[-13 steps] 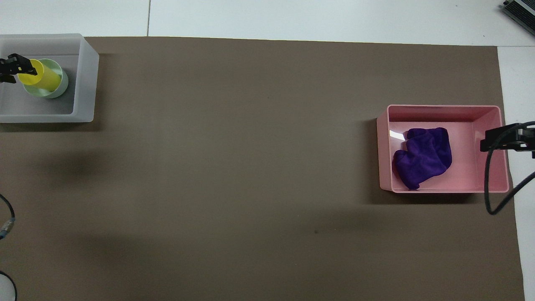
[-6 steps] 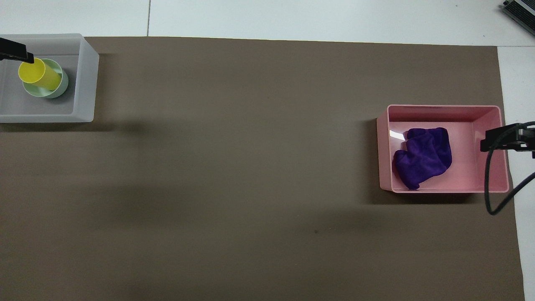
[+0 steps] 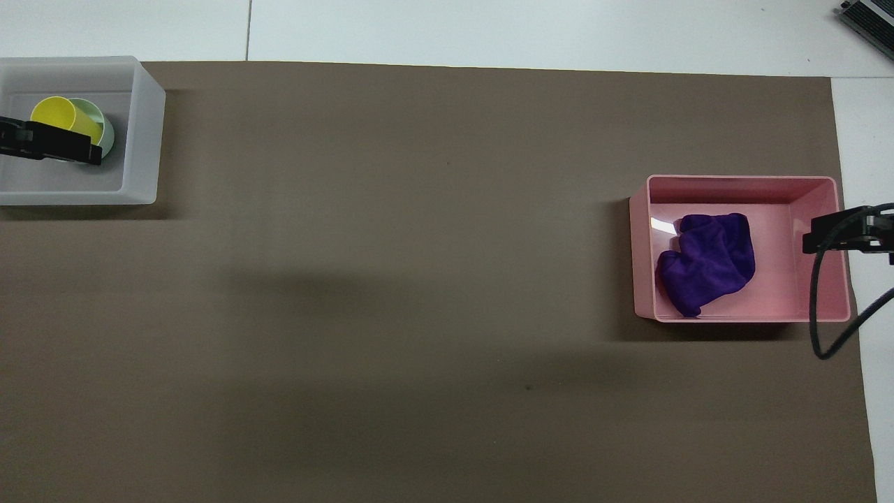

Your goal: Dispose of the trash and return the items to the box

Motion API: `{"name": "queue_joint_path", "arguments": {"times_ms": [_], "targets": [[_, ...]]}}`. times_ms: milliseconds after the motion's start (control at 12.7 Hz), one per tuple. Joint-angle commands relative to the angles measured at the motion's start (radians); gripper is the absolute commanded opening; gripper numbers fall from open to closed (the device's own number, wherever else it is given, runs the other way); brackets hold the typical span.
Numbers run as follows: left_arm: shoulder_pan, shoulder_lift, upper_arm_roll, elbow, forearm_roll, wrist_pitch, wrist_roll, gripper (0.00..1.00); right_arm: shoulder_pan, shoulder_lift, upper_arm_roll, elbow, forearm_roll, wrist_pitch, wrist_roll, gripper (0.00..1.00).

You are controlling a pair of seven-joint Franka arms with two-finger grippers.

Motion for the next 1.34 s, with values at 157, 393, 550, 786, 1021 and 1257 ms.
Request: {"name": "queue_joint_path", "arguments": {"times_ms": [157, 393, 550, 786, 1021, 1257], "targets": [[-0.119, -0.119, 0.086, -0.094, 0.032, -0.147, 0.005, 1.00, -0.007, -0.023, 0.002, -0.022, 0.002, -0.009, -0.020, 1.00], [-0.144, -0.117, 0.123, -0.094, 0.038, -0.155, -0.016, 1.00, -0.007, -0.023, 0.002, -0.022, 0.002, -0.009, -0.020, 1.00], [-0.139, -0.111, 0.123, -0.081, 0.043, -0.191, -0.018, 1.00, -0.007, -0.023, 0.002, -0.022, 0.002, -0.009, -0.020, 1.00], [-0.148, -0.117, 0.120, -0.090, 0.080, -0.205, -0.021, 1.00, -0.007, -0.022, 0.002, -0.022, 0.002, -0.009, -0.020, 1.00], [-0.144, -0.120, 0.118, -0.096, 0.081, -0.211, -0.022, 1.00, -0.007, -0.022, 0.002, -0.022, 0.002, -0.009, -0.020, 1.00], [-0.139, -0.124, 0.118, -0.100, 0.081, -0.210, -0.018, 1.00, -0.007, -0.022, 0.002, -0.022, 0.002, -0.009, -0.020, 1.00]]}}
